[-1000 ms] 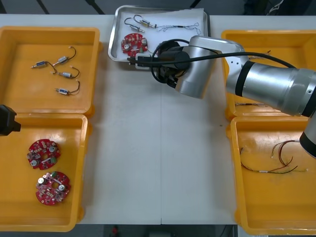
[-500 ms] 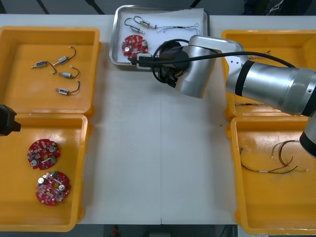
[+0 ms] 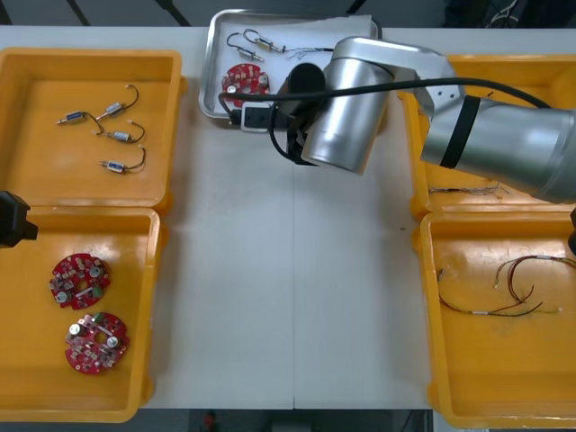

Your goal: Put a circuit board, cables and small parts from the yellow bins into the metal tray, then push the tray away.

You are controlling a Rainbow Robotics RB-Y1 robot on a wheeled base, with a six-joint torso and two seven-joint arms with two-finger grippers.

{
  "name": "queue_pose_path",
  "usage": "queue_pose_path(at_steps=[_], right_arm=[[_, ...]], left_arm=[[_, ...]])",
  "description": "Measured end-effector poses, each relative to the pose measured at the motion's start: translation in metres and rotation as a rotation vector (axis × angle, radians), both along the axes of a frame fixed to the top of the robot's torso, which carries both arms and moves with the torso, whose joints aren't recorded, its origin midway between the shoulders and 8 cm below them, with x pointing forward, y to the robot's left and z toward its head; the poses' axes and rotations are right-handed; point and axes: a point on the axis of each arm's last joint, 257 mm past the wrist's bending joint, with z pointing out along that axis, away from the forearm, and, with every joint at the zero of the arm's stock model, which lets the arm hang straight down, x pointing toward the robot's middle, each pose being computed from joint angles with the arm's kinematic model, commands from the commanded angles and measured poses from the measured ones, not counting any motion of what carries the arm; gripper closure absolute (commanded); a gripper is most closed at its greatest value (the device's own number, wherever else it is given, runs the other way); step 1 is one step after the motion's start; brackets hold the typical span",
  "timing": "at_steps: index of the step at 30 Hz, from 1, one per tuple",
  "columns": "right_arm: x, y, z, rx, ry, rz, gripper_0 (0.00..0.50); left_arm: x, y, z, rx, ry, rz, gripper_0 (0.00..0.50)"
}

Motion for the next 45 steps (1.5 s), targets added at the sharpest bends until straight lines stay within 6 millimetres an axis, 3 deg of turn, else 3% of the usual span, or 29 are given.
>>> queue_pose_path(at_steps=[11, 20, 31, 45], right_arm=[[-0.038, -0.033, 0.047, 0.145, 0.159, -0.134, 0.000], [-0.062, -0.104, 0.068, 0.263, 0.229, -0.372, 0.000], [-0.096, -0.192, 0.072, 0.393, 0.304, -0.655, 0.000], [-0.141, -0.287, 0.054, 0.650, 0.425, -0.976, 0.000]], left_arm=[[0.000, 0.000, 0.000, 0.000, 0.000, 0.001, 0.000], [0.000, 0.000, 0.000, 0.000, 0.001, 0.001, 0.000], [0.000, 0.001, 0.000, 0.000, 0.001, 0.002, 0.000], [0.000, 0.001, 0.000, 0.000, 0.001, 0.002, 0.000]])
